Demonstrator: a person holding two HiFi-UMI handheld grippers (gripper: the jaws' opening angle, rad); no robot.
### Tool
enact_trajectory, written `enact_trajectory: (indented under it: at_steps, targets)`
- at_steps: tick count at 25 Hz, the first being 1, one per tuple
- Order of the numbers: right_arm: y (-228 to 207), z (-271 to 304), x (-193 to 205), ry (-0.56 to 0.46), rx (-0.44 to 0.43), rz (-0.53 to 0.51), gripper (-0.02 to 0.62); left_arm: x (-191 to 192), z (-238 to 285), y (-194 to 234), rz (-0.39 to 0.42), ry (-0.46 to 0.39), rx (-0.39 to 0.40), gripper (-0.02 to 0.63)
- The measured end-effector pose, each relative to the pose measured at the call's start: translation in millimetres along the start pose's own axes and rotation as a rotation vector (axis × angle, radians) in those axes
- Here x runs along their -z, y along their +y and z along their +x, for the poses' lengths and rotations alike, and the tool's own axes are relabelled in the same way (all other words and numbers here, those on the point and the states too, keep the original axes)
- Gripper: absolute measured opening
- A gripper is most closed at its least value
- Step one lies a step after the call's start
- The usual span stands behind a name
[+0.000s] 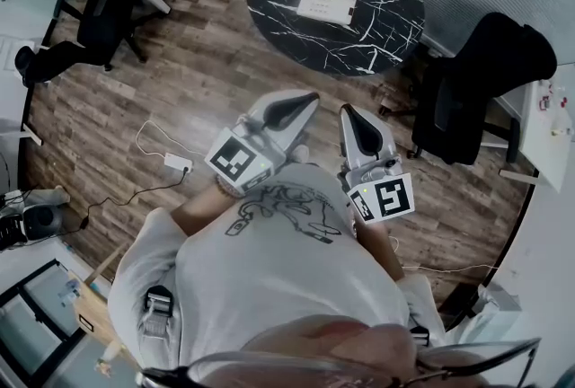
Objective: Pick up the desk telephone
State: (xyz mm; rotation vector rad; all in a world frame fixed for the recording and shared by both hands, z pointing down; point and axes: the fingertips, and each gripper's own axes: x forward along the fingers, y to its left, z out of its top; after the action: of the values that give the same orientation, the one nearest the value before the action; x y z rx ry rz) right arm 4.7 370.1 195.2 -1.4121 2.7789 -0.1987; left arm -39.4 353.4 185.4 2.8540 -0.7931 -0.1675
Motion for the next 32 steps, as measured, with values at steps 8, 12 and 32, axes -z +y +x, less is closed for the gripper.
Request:
enact_trajectory:
  at_steps: [8, 12, 32]
  targets:
    - [-4.7, -17.4, 5.8, 0.012, -0.014, -0.037, 0.008, 15.0, 11.0, -12.3, -0.023, 0.014, -0.018, 0.005]
    - [-9.3, -26.0, 9.0, 0.014, -0.013, -0.022, 0.006, 19.8, 15.5, -17.7, -0.032, 0.021, -0.023, 0.005]
    - [-50.6, 17.9, 21.8, 0.042, -0.004, -0.009, 0.007, 32.6, 49.1, 42.8, -0.070, 0.026, -0.046, 0.005]
